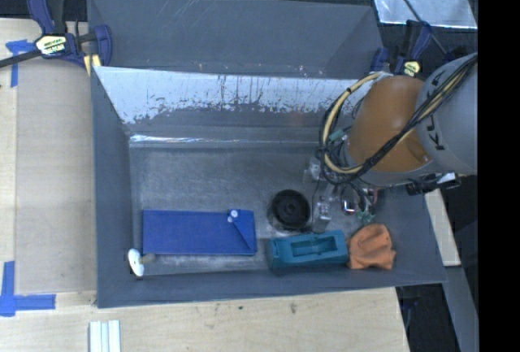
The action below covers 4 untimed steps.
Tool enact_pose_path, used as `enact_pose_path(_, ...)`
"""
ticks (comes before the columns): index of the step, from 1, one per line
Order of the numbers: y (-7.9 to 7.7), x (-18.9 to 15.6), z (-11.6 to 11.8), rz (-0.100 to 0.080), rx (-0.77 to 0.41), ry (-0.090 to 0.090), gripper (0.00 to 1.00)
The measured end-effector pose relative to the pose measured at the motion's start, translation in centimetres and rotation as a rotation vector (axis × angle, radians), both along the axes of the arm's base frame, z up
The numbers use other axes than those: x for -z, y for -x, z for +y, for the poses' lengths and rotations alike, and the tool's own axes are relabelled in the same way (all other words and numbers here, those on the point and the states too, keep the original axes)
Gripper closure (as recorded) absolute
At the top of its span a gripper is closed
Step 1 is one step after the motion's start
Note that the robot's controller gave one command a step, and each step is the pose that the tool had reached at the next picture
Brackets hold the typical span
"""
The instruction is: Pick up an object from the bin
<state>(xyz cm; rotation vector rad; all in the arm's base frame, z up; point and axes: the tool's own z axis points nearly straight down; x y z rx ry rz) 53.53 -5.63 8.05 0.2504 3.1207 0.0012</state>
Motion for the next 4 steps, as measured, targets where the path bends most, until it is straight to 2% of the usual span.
enact_pose_path(1, 1.2, 0.9, -0.1, 0.003, 0.086, 0.000, 1.00)
enact_pose_path(2, 1.2, 0.9, -0.1, 0.003, 0.086, 0.000, 1.00)
enact_pose_path(3, 2.0, -4.2, 0.1, 0.015, 0.081, -0.001, 1.00)
enact_pose_path(4, -3.0, -13.4, -2.3, 0.006, 0.078, 0.000, 0.00)
